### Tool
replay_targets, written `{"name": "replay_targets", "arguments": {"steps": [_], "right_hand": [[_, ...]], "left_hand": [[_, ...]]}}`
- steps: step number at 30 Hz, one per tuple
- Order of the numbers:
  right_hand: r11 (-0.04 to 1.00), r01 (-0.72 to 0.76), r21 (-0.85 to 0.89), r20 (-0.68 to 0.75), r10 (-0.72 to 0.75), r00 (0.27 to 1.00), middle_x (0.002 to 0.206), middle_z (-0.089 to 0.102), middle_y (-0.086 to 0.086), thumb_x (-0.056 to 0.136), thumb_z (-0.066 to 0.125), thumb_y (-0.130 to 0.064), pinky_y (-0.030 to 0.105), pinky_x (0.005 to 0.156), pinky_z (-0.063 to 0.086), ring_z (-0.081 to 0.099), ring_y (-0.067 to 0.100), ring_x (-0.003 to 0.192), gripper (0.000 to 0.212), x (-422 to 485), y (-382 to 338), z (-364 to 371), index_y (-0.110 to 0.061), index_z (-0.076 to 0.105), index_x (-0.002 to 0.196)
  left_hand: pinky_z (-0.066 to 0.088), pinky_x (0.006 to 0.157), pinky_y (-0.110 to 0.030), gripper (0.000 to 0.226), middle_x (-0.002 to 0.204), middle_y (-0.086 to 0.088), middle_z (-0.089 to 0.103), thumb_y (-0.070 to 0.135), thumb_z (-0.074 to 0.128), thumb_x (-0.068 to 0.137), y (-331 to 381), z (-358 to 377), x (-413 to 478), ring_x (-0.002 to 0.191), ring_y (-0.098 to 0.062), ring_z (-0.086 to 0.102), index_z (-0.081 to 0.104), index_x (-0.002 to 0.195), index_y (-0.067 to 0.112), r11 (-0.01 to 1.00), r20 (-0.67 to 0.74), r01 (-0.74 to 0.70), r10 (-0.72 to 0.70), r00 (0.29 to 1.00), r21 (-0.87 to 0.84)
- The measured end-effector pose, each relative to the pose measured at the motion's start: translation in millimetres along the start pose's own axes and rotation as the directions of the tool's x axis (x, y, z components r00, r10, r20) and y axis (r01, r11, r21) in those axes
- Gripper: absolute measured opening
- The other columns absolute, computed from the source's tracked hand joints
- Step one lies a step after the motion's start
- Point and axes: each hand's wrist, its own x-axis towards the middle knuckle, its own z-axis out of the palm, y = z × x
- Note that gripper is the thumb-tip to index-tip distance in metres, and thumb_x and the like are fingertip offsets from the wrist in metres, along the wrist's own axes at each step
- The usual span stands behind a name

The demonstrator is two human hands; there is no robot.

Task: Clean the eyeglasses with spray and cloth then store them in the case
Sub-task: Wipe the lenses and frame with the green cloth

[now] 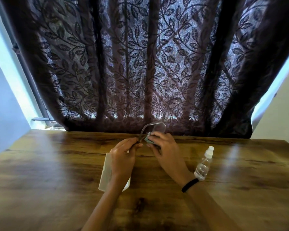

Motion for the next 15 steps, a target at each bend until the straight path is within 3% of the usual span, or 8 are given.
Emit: {"name": "replay_targets", "arguments": {"steps": [4,7,9,13,15], "right_hand": [[0.997,0.071,-0.006,-0.020,-0.071,0.997,0.115,0.063,0.004,0.087,0.059,-0.010,0.022,0.088,0.043,0.039,0.009,0.102,0.026,-2,-6,5,-0.010,0.063,0.112],[0.988,0.114,0.103,0.055,-0.120,0.991,0.123,0.061,0.003,0.085,0.060,-0.010,0.019,0.094,0.035,0.038,0.010,0.105,0.033,-2,-8,6,-0.010,0.059,0.118],[0.985,0.137,0.103,0.093,-0.146,0.985,0.124,0.061,0.002,0.081,0.063,-0.008,0.019,0.096,0.030,0.037,0.010,0.107,0.040,-3,-4,4,-0.012,0.057,0.121],[0.989,0.136,-0.064,0.028,-0.135,0.990,0.114,0.066,0.000,0.082,0.063,-0.014,0.026,0.085,0.048,0.042,0.013,0.102,0.033,-6,8,-1,-0.014,0.060,0.115],[0.973,0.098,-0.209,-0.031,-0.106,0.994,0.114,0.066,-0.001,0.086,0.051,-0.028,0.035,0.080,0.052,0.041,0.014,0.104,0.032,-7,11,-2,-0.015,0.060,0.114]], "left_hand": [[0.055,0.069,-0.026,0.017,0.083,-0.010,0.073,0.009,0.065,0.072,2,2,2,0.074,-0.015,0.068,0.073,0.085,0.000,1.000,-0.038,0.009,-0.009,0.999,-0.011],[0.051,0.070,-0.013,0.016,0.082,-0.010,0.071,0.003,0.063,0.072,5,4,4,0.075,-0.008,0.064,0.072,0.084,-0.001,1.000,-0.096,0.014,-0.016,0.995,-0.021],[0.051,0.070,-0.011,0.016,0.081,-0.009,0.071,0.001,0.063,0.072,6,3,4,0.076,-0.008,0.063,0.071,0.084,-0.002,1.000,-0.105,0.004,-0.006,0.994,-0.020],[0.049,0.071,-0.007,0.016,0.081,-0.009,0.070,-0.008,0.068,0.069,10,5,3,0.078,-0.008,0.063,0.071,0.085,-0.003,0.999,-0.088,-0.031,0.029,0.996,-0.023],[0.048,0.072,-0.005,0.019,0.081,-0.007,0.068,-0.013,0.070,0.067,13,8,4,0.079,-0.008,0.062,0.070,0.084,-0.005,0.998,-0.074,-0.051,0.049,0.996,-0.028]]}}
